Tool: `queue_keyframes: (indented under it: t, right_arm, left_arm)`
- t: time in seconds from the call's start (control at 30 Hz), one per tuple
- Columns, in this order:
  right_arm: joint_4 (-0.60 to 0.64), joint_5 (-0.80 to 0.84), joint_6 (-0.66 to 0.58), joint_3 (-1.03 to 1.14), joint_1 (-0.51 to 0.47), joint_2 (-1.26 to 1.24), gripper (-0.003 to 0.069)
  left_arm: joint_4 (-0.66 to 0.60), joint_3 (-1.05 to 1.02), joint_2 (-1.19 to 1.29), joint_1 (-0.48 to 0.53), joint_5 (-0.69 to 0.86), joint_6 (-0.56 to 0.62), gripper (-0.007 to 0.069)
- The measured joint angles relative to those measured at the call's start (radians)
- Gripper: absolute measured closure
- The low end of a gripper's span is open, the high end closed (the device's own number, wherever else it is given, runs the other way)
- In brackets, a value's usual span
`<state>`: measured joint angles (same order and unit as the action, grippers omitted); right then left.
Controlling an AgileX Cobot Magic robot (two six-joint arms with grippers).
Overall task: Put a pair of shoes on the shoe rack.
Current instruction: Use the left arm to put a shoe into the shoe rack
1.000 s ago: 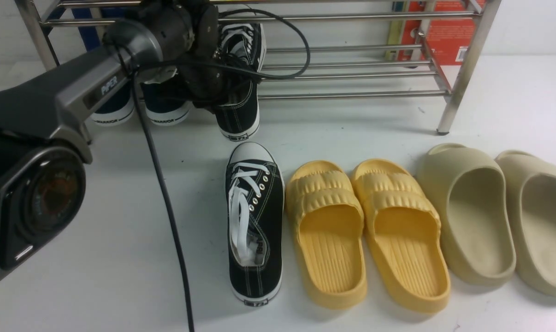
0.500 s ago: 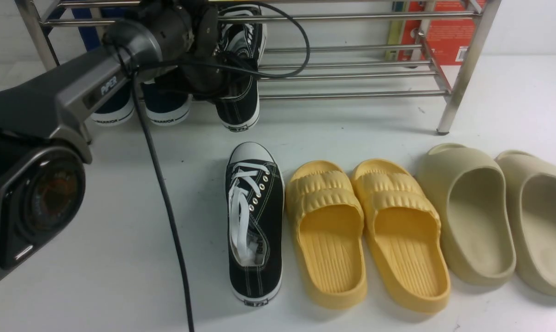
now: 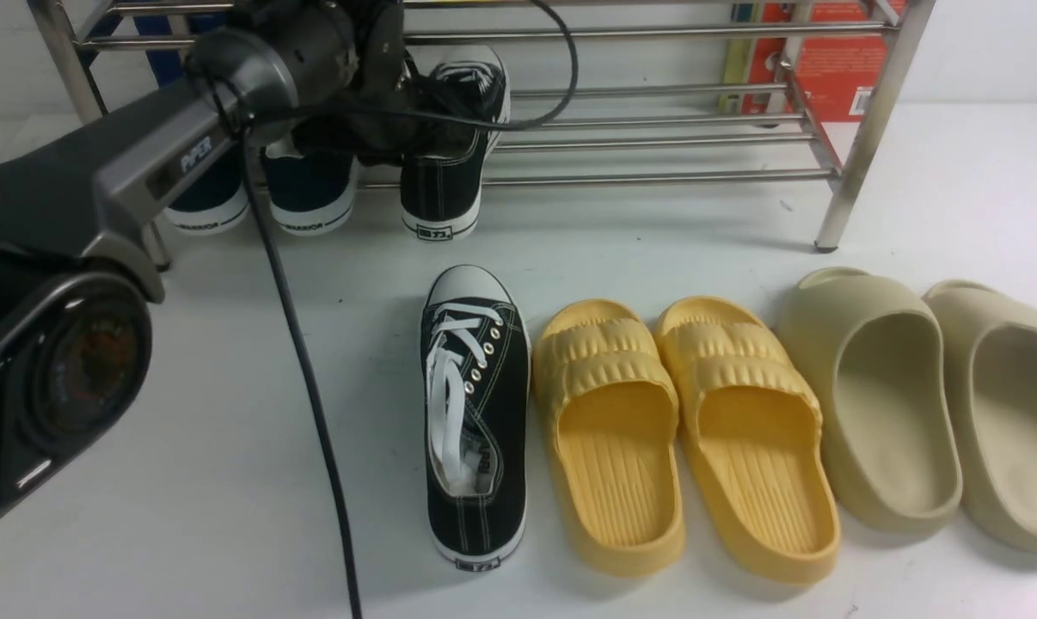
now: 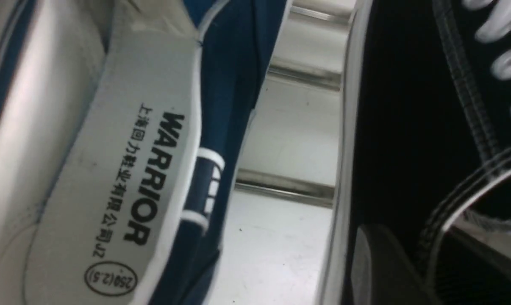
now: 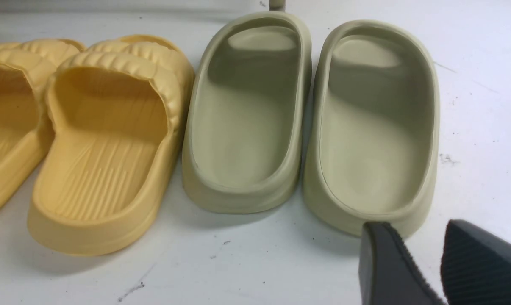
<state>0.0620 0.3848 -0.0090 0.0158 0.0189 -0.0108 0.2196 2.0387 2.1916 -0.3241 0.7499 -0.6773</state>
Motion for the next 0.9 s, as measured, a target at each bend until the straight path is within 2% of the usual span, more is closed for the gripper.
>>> queue_keyframes:
  t: [0.13, 0.3, 0.43, 0.57, 0.7, 0.8, 0.87, 0.9]
  right_arm:
    - [0.000, 0.000, 0.000, 0.000, 0.000, 0.000, 0.0419]
    - [0.000, 0.000, 0.000, 0.000, 0.000, 0.000, 0.0419]
    - [0.000, 0.000, 0.000, 0.000, 0.000, 0.000, 0.0419]
    - [0.000, 0.000, 0.000, 0.000, 0.000, 0.000, 0.0419]
    - [0.000, 0.000, 0.000, 0.000, 0.000, 0.000, 0.0419]
    - [0.000, 0.000, 0.000, 0.000, 0.000, 0.000, 0.0419]
    - [0.000, 0.000, 0.000, 0.000, 0.000, 0.000, 0.0419]
    - [0.000, 0.000, 0.000, 0.000, 0.000, 0.000, 0.0419]
  left_arm:
    - [-0.002, 0.001, -0.012, 0.000, 0.006, -0.002, 0.0407]
    - [-0.041, 0.001, -0.047, -0.004, 0.105, 0.003, 0.0386]
    - [-0.037, 0.000, -0.109, -0.044, 0.261, 0.073, 0.0422]
    - [-0.013, -0.065, -0.187, -0.098, 0.334, 0.134, 0.0489]
    - [0.003, -0.211, -0.288, -0.130, 0.312, 0.153, 0.0551]
    - [0.001, -0.419, -0.394, -0.130, 0.215, 0.154, 0.0637]
    - [0.002, -0.474, -0.410, -0.129, 0.171, 0.155, 0.0638]
    - [0.002, -0.542, -0.416, -0.129, 0.091, 0.159, 0.0638]
